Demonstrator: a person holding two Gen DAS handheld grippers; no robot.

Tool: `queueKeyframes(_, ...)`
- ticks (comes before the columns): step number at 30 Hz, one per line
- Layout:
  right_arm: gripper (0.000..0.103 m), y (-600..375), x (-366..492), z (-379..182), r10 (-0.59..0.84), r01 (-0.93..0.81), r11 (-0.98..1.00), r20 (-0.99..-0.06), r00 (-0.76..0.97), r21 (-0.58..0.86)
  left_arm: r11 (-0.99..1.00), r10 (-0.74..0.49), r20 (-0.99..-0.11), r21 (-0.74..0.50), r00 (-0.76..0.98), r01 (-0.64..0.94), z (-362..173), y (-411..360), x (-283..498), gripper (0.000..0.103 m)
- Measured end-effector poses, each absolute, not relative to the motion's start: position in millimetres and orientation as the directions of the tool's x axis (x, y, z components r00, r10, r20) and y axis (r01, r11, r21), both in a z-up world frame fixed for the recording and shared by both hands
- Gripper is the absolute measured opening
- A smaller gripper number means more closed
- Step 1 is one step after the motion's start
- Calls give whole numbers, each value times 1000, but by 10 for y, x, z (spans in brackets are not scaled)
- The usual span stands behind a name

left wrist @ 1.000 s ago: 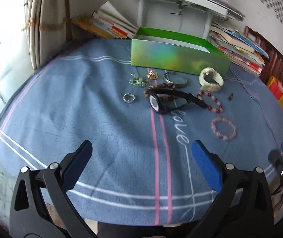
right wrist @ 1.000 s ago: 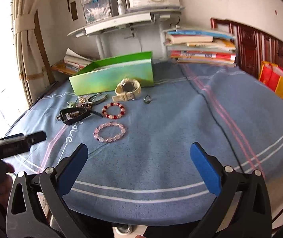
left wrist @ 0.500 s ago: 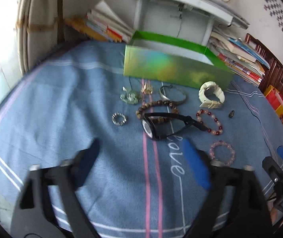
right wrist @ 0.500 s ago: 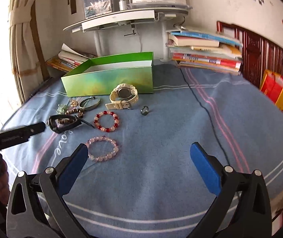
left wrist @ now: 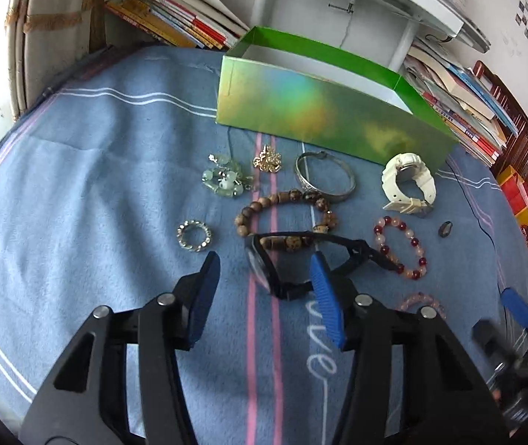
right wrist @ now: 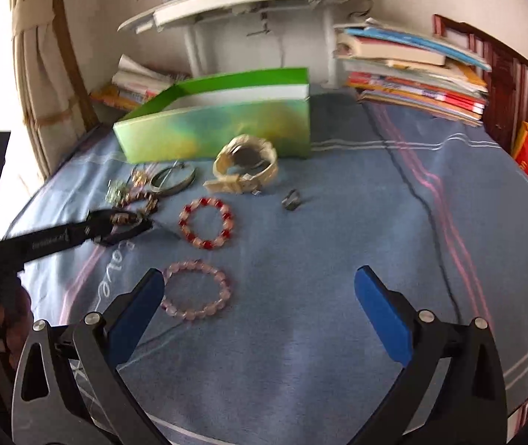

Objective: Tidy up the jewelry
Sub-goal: 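Close the left tool on the black-strap watch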

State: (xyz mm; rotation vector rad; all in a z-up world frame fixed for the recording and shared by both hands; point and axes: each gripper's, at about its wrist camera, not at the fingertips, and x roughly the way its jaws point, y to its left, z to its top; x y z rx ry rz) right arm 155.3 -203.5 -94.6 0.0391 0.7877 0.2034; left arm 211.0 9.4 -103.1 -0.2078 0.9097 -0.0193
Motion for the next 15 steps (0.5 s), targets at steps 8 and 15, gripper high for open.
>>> queueKeyframes(8,100,-2093,1672,-911,145,-140,988,-697,703,65,979,-129,-776,-197,618,-43,-1088,32,2162,22)
queueKeyframes(15,100,-2240,1943,-891,130,-95,992,-693,709,88,979,-162,-731,-204,663,14,-1009,0,2040,8)
